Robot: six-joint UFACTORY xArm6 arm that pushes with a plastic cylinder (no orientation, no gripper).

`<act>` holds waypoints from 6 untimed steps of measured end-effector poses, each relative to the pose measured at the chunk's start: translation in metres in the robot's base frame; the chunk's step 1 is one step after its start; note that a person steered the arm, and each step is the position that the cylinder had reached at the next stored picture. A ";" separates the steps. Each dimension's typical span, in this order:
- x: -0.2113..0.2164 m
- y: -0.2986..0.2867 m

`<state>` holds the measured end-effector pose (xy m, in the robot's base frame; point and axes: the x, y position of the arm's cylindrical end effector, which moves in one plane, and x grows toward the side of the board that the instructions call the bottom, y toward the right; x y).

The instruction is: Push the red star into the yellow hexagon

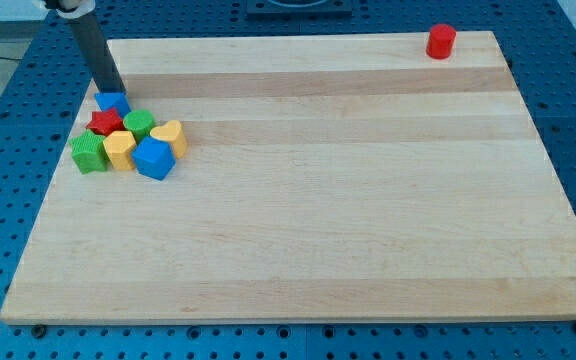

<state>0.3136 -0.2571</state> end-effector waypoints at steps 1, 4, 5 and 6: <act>-0.001 0.000; -0.013 0.045; 0.007 0.064; 0.008 0.040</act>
<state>0.3216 -0.2173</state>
